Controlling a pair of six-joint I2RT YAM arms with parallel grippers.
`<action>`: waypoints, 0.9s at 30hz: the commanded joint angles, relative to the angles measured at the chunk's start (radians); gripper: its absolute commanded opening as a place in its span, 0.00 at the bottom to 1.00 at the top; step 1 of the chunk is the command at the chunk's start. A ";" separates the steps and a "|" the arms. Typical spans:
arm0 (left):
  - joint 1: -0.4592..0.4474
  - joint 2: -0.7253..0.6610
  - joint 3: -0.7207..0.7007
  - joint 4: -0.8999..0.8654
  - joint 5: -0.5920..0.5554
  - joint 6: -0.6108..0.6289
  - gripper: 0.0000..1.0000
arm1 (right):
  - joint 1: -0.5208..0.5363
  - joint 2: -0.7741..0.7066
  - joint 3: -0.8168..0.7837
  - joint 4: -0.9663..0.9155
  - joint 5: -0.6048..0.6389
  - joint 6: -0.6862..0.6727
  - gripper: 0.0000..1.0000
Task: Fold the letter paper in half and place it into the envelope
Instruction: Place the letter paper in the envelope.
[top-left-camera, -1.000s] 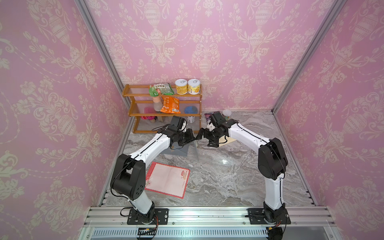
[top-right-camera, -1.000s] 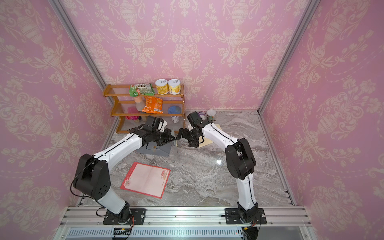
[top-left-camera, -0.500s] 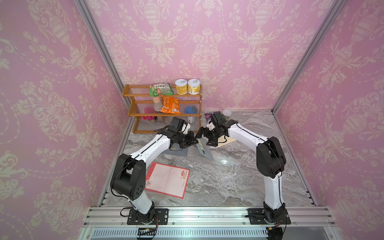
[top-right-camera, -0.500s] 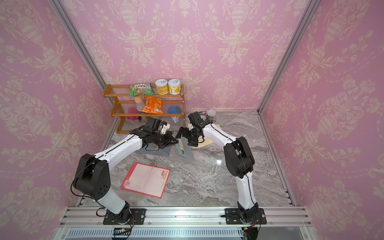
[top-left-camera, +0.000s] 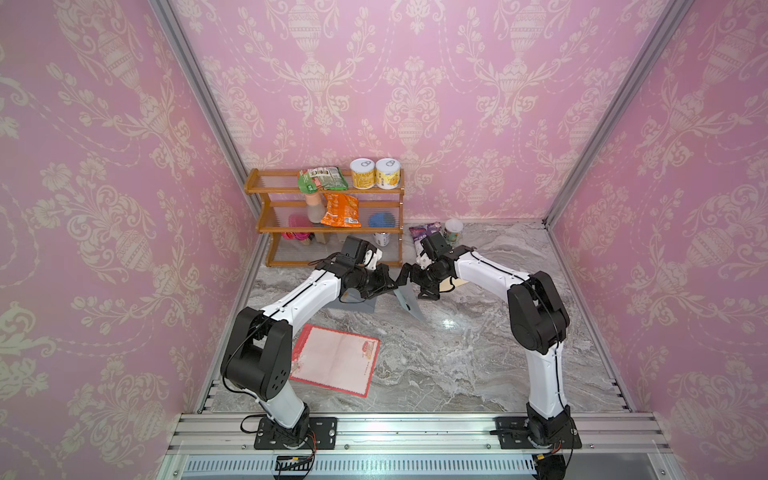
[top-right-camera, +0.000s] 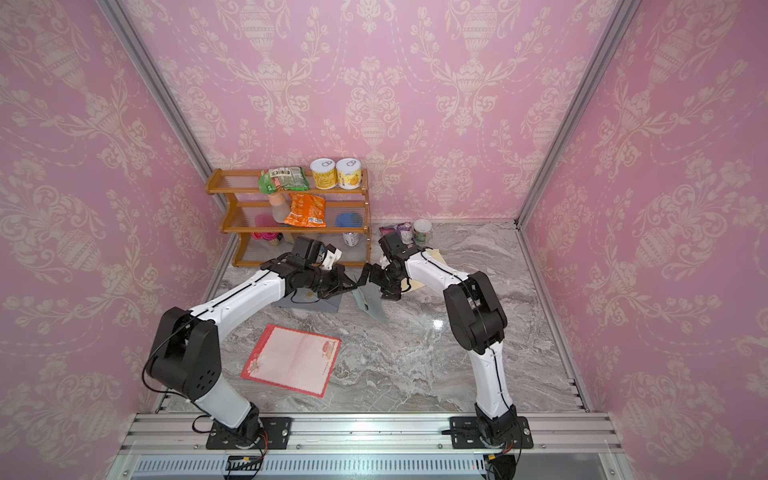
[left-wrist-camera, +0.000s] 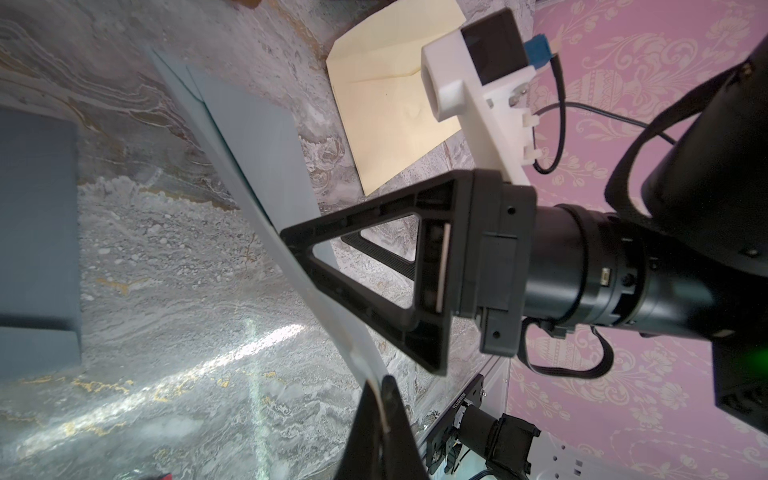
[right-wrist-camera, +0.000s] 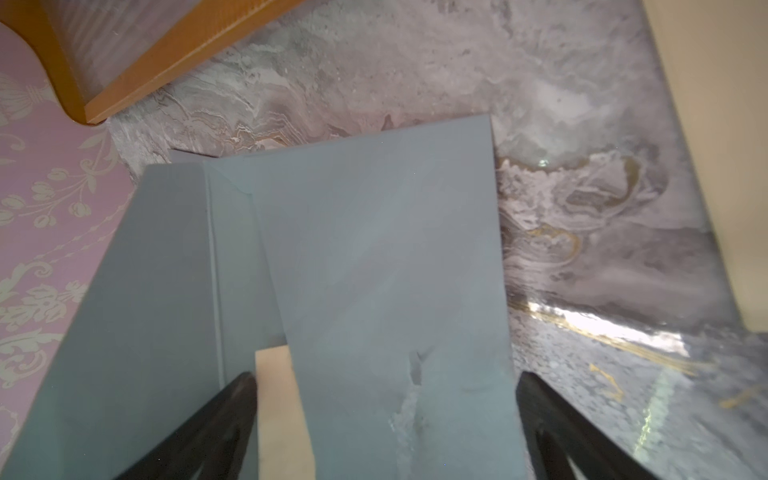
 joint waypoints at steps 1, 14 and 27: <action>-0.001 -0.025 -0.017 0.042 0.003 0.033 0.00 | 0.001 0.026 -0.023 -0.081 0.029 -0.055 1.00; 0.017 0.008 -0.072 0.056 -0.011 0.061 0.00 | -0.010 -0.072 -0.011 -0.141 0.035 -0.116 1.00; 0.017 0.016 -0.025 0.031 0.004 0.063 0.00 | 0.007 0.027 0.100 -0.246 0.112 -0.162 1.00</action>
